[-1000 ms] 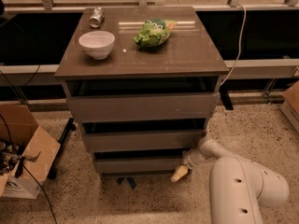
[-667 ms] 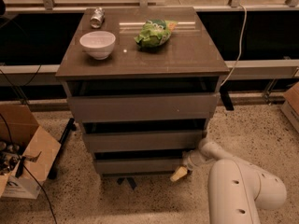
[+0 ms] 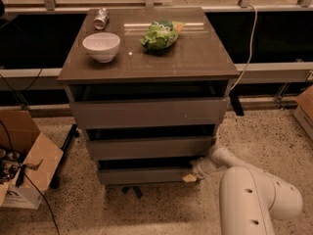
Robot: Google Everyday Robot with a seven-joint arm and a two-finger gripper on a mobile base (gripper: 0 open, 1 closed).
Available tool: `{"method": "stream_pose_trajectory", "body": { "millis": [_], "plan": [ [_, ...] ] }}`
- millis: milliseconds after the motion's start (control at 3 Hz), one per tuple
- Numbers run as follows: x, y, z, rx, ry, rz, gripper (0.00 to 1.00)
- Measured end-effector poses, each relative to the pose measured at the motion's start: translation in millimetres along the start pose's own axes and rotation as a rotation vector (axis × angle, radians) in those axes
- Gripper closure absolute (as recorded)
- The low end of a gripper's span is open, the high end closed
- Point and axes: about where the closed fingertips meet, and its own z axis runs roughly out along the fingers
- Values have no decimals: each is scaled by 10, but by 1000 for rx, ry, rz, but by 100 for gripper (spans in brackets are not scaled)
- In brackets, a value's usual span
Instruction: Open bottom drawer
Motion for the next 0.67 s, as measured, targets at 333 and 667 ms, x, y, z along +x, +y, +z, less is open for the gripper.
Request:
{"method": "stream_pose_trajectory", "body": {
  "millis": [333, 667],
  "plan": [
    [-22, 9, -37, 0, 0, 0, 85],
    [-24, 10, -40, 0, 0, 0, 100]
  ]
}}
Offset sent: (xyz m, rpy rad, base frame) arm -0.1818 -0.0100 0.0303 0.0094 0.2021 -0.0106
